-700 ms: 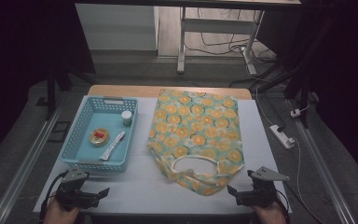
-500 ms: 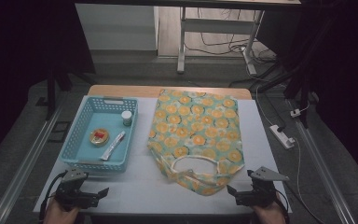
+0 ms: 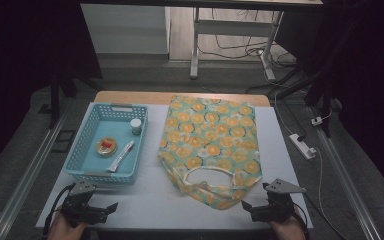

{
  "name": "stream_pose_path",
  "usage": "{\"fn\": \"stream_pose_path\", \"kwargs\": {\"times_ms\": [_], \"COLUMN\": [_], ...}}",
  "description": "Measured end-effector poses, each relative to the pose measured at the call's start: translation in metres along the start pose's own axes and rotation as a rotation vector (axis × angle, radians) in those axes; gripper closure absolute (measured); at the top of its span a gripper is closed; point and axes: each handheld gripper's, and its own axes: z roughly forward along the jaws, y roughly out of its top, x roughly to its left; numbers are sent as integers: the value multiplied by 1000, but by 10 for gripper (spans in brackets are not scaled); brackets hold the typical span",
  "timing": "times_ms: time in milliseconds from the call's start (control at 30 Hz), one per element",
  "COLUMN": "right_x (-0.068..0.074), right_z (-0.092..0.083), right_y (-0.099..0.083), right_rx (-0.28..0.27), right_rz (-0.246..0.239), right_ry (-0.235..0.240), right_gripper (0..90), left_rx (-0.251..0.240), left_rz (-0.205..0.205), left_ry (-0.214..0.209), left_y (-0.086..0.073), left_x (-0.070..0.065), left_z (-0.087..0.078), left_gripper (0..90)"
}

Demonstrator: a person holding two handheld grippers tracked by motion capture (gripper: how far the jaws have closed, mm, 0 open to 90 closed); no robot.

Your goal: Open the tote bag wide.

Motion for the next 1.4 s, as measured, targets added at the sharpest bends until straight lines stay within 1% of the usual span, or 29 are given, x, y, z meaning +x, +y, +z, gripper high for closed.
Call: {"fn": "stream_pose_path", "kwargs": {"times_ms": [300, 467, 533, 800, 933, 1000, 1100, 1233, 1400], "right_x": [0, 2, 2, 4, 3, 4, 4, 5, 7], "right_z": [1, 3, 3, 2, 2, 2, 2, 3, 4], "right_y": [1, 2, 2, 4, 5, 5, 6, 11, 15], "right_rx": [10, 28, 28, 4, -4, -3, -9, -31, -39], "right_rz": [5, -12, -23, -34, -14, -13, -16, -20, -31], "right_ry": [-11, -13, -8, 5, 29, 32, 37, 60, 68], "right_gripper": [0, 0, 0, 0, 0, 0, 0, 0, 0], "left_rx": [-4, -5, -5, -5, -3, -3, -3, 0, 0], "left_rz": [-8, -10, -14, -16, -13, -15, -16, -14, -15], "left_ry": [0, 3, 2, 1, 1, 0, -1, -1, -2], "left_y": [0, -1, -1, -1, -1, -1, -1, 0, 0], "left_x": [1, 2, 2, 2, 2, 2, 2, 2, 2], "left_z": [-1, -1, -1, -1, -1, -1, -1, 0, 0], "left_gripper": [0, 0, 0, 3, 5, 5, 5, 6, 6]}}
